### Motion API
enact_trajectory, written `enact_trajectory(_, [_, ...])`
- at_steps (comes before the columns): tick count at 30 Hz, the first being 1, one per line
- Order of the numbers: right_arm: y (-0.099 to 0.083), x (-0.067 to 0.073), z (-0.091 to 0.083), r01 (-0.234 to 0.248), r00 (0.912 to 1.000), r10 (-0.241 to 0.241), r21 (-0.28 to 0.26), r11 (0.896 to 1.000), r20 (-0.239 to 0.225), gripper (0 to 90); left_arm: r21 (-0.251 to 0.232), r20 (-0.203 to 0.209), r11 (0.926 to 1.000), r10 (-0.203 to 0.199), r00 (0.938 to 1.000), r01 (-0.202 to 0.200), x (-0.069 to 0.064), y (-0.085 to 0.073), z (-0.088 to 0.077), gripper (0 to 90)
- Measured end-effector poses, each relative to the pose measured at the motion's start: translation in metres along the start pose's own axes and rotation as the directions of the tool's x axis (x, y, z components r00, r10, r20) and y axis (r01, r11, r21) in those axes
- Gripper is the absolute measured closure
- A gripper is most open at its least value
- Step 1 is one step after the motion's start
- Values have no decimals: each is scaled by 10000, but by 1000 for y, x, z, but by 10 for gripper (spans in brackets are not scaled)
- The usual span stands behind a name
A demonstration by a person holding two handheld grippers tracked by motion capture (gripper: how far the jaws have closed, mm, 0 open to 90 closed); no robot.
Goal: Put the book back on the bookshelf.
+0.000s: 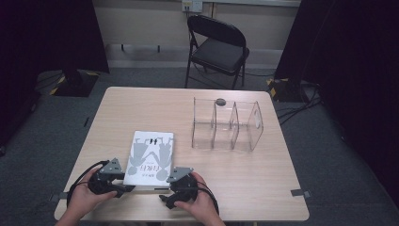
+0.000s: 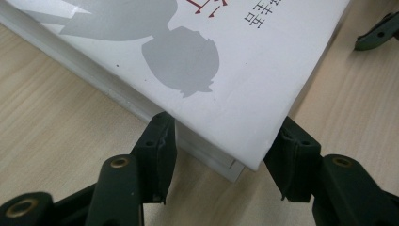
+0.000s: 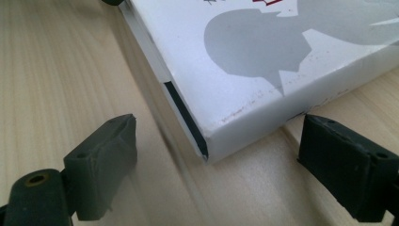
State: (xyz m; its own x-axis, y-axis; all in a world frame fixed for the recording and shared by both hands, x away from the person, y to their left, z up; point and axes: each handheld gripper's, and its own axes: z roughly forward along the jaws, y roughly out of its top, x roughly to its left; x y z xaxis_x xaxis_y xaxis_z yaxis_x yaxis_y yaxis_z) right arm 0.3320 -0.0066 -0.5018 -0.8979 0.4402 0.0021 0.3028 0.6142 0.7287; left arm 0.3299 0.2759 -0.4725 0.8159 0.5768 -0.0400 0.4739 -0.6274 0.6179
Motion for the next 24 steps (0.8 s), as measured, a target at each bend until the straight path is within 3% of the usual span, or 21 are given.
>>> enact_trajectory(1, [0, -1, 1, 11, 10000, -11, -42, 10000, 16, 113, -142, 42, 9999, -97, 9999, 98, -1, 0, 0, 472])
enact_trajectory(3, [1, -2, 1, 11, 10000, -11, -30, 10000, 64, 114, 24, 17, 9999, 108, 9999, -108, 0, 1, -2, 479])
enact_trajectory(5, [1, -1, 1, 15, 10000, -15, -42, 10000, 93, 113, -190, -11, 9998, -61, 10000, 61, -2, 2, -2, 483])
enact_trajectory(6, [1, 1, 0, 77, 9998, -76, -50, 10000, 182, 113, -10, -35, 9999, 109, 9999, -109, -2, 2, -5, 492])
enact_trajectory(13, [3, 6, -3, 347, 9986, -353, 171, 9993, 381, 113, -83, -84, 10000, -13, 10000, 12, -4, 6, -7, 499])
enact_trajectory(21, [9, 3, -15, 179, 9985, -154, -469, 9987, 532, 112, -128, -22, 9999, -65, 10000, 65, -3, 7, -9, 503])
enact_trajectory(24, [12, 6, -17, 170, 9968, -116, -685, 9975, 786, 112, -78, -4, 10000, -48, 10000, 48, -3, 9, -11, 513])
